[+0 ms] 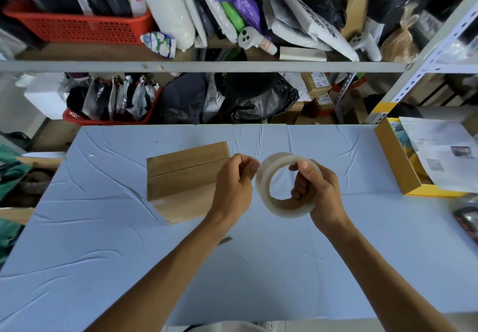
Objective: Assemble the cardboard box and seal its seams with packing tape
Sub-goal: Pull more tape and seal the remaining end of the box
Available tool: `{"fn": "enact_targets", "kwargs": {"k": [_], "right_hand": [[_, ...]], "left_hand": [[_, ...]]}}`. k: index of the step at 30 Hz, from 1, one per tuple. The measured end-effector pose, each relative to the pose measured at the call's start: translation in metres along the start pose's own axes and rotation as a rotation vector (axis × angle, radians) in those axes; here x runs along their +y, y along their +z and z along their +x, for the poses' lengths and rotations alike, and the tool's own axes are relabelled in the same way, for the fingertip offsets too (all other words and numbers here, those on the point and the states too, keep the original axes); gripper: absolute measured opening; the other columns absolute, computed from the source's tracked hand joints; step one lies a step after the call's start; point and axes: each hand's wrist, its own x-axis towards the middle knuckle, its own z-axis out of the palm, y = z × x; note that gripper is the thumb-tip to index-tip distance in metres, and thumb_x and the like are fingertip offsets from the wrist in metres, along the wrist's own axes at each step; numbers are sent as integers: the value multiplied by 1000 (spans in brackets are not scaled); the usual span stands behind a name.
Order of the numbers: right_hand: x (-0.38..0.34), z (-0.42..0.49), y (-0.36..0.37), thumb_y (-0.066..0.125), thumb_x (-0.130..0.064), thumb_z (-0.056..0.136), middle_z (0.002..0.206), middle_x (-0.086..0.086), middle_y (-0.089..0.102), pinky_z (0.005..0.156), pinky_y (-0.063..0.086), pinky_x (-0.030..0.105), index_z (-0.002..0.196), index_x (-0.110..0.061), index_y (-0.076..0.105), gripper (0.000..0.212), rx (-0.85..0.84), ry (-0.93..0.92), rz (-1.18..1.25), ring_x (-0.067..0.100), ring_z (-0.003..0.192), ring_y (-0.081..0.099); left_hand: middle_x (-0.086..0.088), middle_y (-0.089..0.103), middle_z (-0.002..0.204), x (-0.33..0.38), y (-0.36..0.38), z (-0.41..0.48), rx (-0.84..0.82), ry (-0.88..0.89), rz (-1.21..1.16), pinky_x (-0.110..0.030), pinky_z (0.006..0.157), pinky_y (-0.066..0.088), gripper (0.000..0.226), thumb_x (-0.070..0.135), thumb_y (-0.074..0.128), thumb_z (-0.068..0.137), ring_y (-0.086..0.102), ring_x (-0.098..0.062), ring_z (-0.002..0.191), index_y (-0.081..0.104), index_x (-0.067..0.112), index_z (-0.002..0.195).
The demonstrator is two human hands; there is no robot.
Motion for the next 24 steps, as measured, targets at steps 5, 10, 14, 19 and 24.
{"fn": "enact_targets", "kwargs": {"k": [5,10,14,19,24], "right_hand": [[-1,8,1,63,-51,81,68,3,43,49,41,26,90,-7,67,45,-29,318,124,12,53,39],[2,6,2,58,-46,81,87,4,53,51,40,21,107,-13,69,43,-81,385,229,10,57,38],[2,4,-2,60,-46,82,83,1,57,49,40,22,89,-14,74,35,-96,425,211,10,55,40],[0,1,-6,56,-42,87,77,-2,60,49,39,22,95,-10,69,35,-163,465,214,10,56,43],[-1,1,-17,43,-24,92,107,9,59,66,43,27,132,-17,56,42,-285,394,348,16,80,56]], "left_hand": [[12,57,66,-5,7,7,3,-227,-445,-17,73,45,24,14,44,100,53,0,64,55,14,79],[9,68,76,-11,-3,10,-108,-171,-403,-18,71,51,14,29,60,90,64,-4,76,56,17,83],[5,69,74,-11,-13,18,-187,-150,-238,-13,63,49,25,27,72,82,63,-2,68,52,21,97],[12,71,74,-6,-26,28,-391,-80,30,-16,63,50,8,22,70,85,67,-2,73,66,29,87],[-3,70,79,-3,-39,36,-490,-223,-13,-22,72,58,5,18,68,86,72,-13,77,67,15,88]]}}
